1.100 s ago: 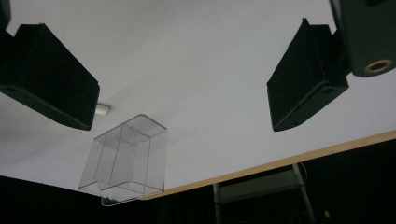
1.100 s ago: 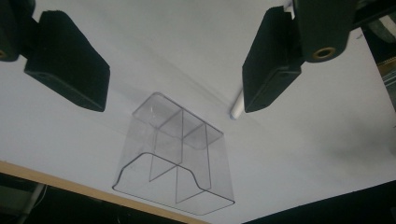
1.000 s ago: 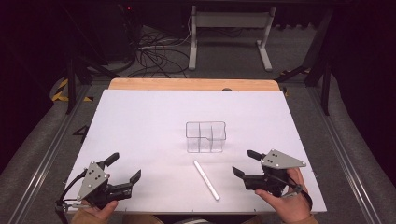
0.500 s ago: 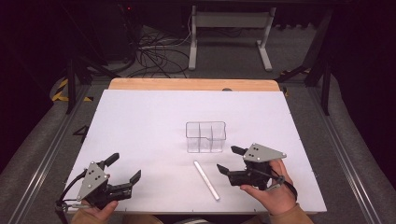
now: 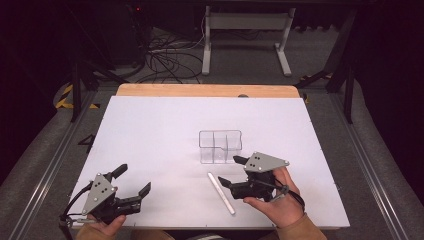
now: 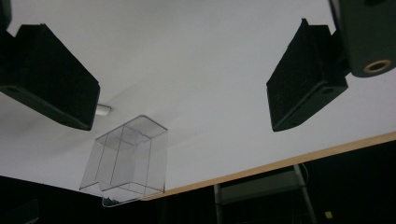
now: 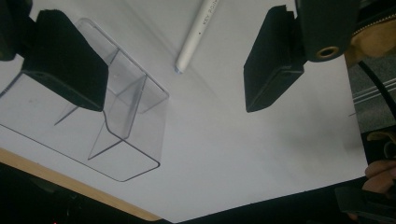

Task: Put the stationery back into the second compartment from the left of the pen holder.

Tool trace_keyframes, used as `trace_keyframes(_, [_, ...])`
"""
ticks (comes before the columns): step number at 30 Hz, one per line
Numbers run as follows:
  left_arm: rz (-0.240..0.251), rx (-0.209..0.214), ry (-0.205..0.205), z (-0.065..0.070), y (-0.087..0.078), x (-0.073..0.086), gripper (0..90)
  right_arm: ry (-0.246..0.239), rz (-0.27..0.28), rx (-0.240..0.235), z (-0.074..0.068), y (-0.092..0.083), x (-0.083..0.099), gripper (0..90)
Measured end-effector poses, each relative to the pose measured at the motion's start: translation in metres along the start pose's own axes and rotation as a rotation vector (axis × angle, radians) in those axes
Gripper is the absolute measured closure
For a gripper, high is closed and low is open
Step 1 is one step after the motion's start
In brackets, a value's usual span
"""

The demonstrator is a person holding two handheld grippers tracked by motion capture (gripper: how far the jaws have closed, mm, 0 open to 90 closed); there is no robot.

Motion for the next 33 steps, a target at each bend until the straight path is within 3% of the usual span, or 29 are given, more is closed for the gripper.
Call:
trace_keyframes(19, [-0.002, 0.0, 0.0, 0.0, 0.0, 0.001, 10.5, -0.02, -0.031, -0.05, -0.019, 0.028, -0.009, 21.9])
trace_keyframes(21, [-0.002, 0.0, 0.0, 0.0, 0.0, 0.0, 10.5, -0.006, -0.034, -0.051, -0.019, 0.028, -0.009, 21.9])
trace_keyframes(28, [-0.002, 0.0, 0.001, 0.0, 0.0, 0.0, 10.6, 0.125, -0.06, -0.077, -0.018, 0.024, -0.009, 21.5])
trace_keyframes(33, [-0.003, -0.001, 0.001, 0.0, 0.0, 0.0, 10.6, 0.181, -0.103, -0.058, -0.012, 0.025, -0.008, 21.5])
Point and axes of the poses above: each handheld gripper's, and its own axes: y roughly forward along the jaws, x roughly out of its underside, z roughly to its right, the point moved 8 cm from there along y, roughly forward along the jaws, and after that the axes turned 2 degrees about y, right-handed, at the moved point
